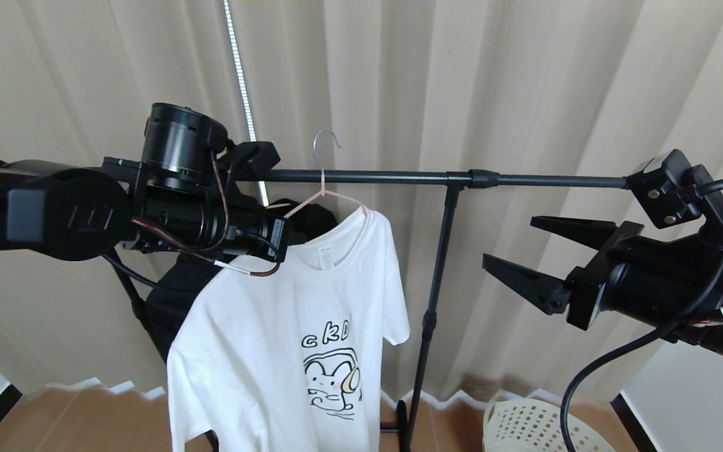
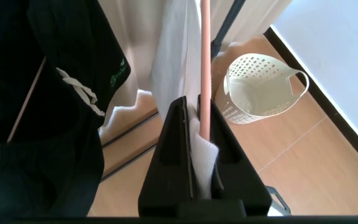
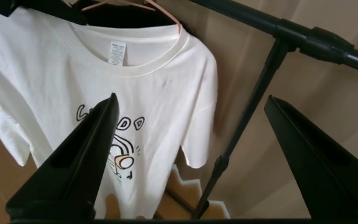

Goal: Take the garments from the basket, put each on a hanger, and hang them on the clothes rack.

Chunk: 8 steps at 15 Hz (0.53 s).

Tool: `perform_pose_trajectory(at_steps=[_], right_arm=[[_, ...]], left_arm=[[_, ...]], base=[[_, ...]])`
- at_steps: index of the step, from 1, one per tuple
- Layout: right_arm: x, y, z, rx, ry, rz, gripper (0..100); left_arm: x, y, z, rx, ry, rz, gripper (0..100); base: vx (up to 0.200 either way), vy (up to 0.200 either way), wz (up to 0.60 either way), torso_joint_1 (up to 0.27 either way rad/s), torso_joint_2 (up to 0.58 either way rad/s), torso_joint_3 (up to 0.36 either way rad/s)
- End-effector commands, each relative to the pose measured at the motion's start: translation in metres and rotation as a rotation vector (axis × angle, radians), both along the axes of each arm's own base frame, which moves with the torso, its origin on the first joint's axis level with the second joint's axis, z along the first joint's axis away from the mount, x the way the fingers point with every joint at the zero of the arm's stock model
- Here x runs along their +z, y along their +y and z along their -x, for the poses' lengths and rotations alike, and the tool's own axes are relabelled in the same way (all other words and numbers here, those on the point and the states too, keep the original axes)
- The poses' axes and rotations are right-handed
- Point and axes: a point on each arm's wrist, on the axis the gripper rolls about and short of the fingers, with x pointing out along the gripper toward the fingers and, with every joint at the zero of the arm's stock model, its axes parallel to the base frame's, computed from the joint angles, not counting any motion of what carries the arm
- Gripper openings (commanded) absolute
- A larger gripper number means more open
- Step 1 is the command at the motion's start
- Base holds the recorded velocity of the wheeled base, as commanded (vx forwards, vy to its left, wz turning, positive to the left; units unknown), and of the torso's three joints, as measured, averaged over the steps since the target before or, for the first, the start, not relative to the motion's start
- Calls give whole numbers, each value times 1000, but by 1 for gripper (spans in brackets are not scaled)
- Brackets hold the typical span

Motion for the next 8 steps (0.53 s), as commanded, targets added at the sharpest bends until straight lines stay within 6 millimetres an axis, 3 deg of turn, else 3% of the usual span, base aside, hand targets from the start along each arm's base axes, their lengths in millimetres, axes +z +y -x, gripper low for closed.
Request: perform_pose_trajectory(at_steps=[1, 3, 8], right_arm=[[0, 0, 0, 1, 0, 1, 100], [0, 0, 0, 1, -1, 2, 100], [-1, 0, 0, 1, 2, 5, 100]], left_arm=[[-10, -5, -15, 4, 16, -6, 0], [-18, -11, -30, 57, 6, 4, 0], [-32, -16, -43, 67, 16, 1, 0]], base=[[0, 0, 0, 0, 0, 0], [0, 0, 0, 0, 0, 0], [0, 0, 0, 0, 0, 0]])
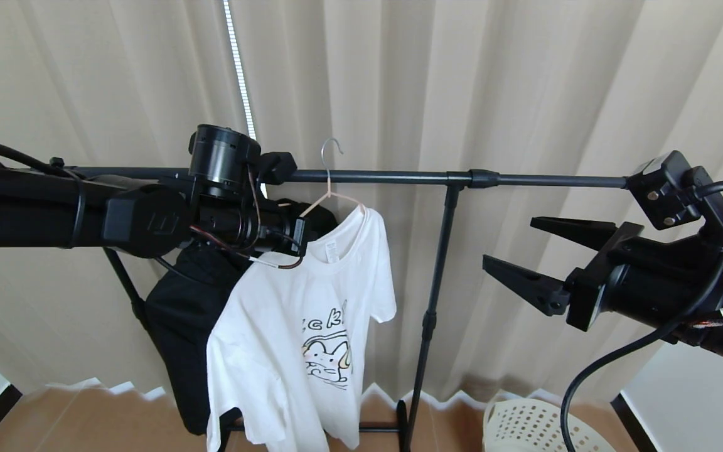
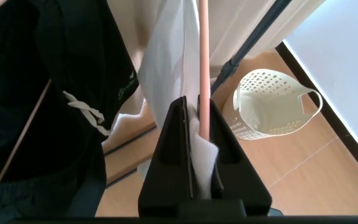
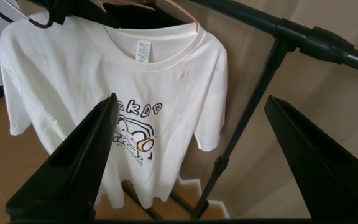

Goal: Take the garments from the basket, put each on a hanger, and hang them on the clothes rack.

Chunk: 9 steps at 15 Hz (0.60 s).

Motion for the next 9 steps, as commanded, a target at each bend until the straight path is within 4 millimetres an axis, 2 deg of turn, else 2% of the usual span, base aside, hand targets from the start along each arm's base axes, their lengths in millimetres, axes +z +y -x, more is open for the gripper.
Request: perform_pose_trajectory(at_steps=[1, 9], right_arm=[[-1, 0, -1, 1, 4, 2, 100], [-1, 0, -1, 2, -4, 10, 100]], left_arm=[[-11, -2, -7, 9, 30, -1, 0], [-20, -3, -9, 12, 56, -10, 0]], base=[[0, 0, 0, 0, 0, 0], [0, 0, 0, 0, 0, 0]])
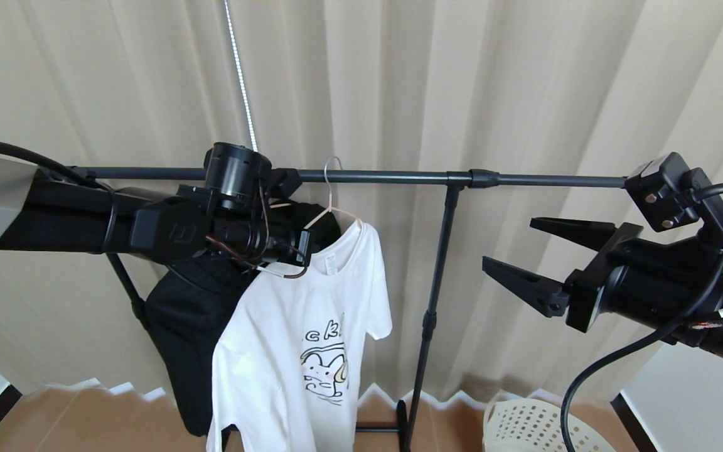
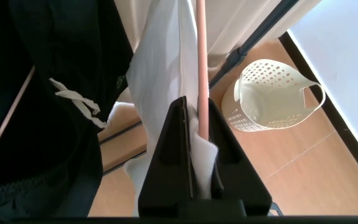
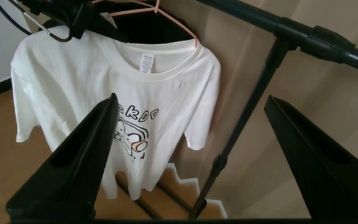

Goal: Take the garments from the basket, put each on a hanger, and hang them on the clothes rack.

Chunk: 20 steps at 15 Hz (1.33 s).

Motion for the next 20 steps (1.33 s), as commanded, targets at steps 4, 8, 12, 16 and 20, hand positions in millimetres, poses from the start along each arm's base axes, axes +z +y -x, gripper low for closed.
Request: perform_pose_trajectory(at_steps=[4, 8, 12, 16, 20], right_arm=[[0, 0, 0, 0, -4, 0, 100], [0, 0, 0, 0, -5, 1, 100], [0, 0, 0, 0, -4, 2, 100], [1, -1, 1, 0, -6, 0, 100], [4, -4, 5, -3, -21, -8, 100]], left_arm=[[-4, 0, -1, 1, 11, -6, 0], [-8, -1, -2, 1, 21, -10, 0], [-7, -1, -2, 2, 15, -10, 100], [16, 5, 18, 39, -37, -21, 100], [59, 28, 75, 42, -121, 15, 100]], base=[[0, 0, 0, 0, 0, 0], [0, 0, 0, 0, 0, 0], [0, 0, 0, 0, 0, 0], [0, 0, 0, 0, 0, 0], [0, 0, 0, 0, 0, 0]])
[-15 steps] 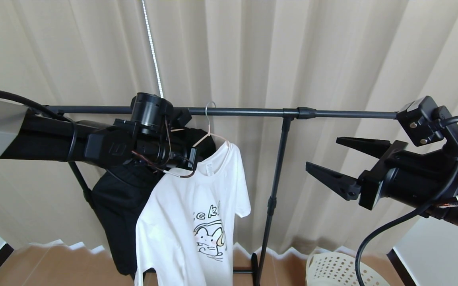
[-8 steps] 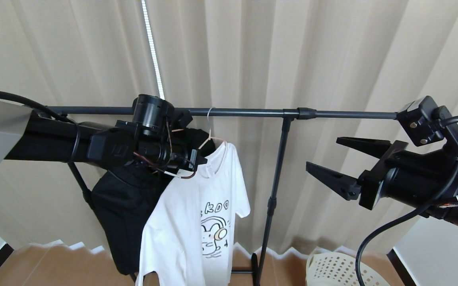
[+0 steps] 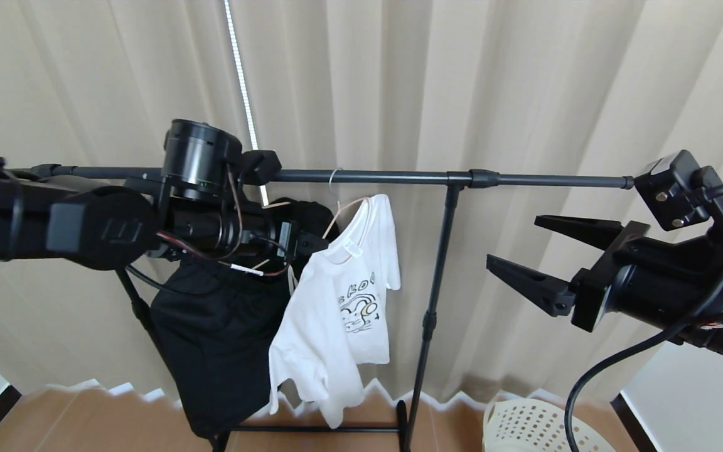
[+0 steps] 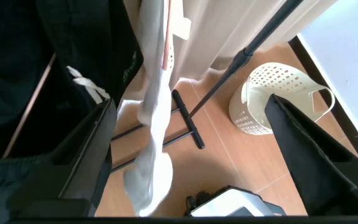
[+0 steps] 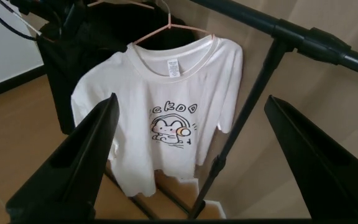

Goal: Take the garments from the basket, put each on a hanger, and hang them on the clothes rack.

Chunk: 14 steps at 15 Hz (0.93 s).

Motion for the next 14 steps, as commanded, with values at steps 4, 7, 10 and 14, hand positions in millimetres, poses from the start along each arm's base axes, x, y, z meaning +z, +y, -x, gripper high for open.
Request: perform_pose_trajectory(at_steps=[4, 7, 10, 14], right_arm=[[10, -26, 20, -64, -52, -26, 100], [10, -38, 34, -98, -61, -29, 100], [-2, -48, 56, -99, -24, -11, 100], [-23, -55, 74, -110, 26, 13, 100]], left_arm=[[32, 61, 104, 90, -92, 24, 100], [28, 82, 139, 133, -114, 26, 100], [4, 101, 172, 188, -78, 13, 100], [-25, 112, 210, 217, -79, 33, 100]], base=[[0, 0, 0, 0, 0, 0], [0, 0, 0, 0, 0, 0], [0, 0, 0, 0, 0, 0], [0, 0, 0, 0, 0, 0]])
